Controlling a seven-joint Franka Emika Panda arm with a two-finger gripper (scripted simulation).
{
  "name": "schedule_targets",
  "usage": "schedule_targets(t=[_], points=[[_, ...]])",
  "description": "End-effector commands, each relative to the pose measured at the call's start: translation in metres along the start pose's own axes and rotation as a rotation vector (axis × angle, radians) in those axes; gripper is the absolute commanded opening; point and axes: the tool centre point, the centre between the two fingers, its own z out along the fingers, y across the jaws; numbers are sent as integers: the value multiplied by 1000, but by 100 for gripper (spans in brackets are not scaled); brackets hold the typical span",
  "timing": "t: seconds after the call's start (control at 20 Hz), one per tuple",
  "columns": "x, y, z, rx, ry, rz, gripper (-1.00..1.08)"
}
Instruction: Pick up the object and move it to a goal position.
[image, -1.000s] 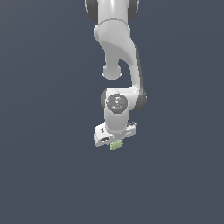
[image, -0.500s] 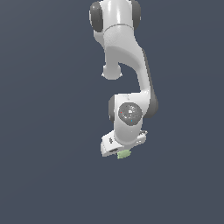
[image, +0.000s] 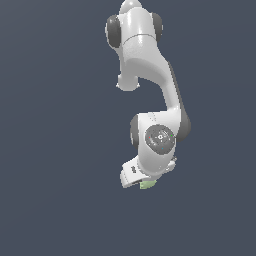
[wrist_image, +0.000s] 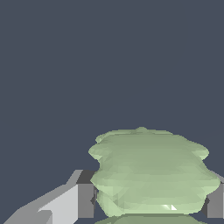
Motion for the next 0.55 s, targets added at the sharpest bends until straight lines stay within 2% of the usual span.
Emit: schedule_targets(t=[0.0, 0.5], points=[[6, -1, -1, 0, 0, 0, -100], [14, -3, -2, 0, 0, 0, -100]])
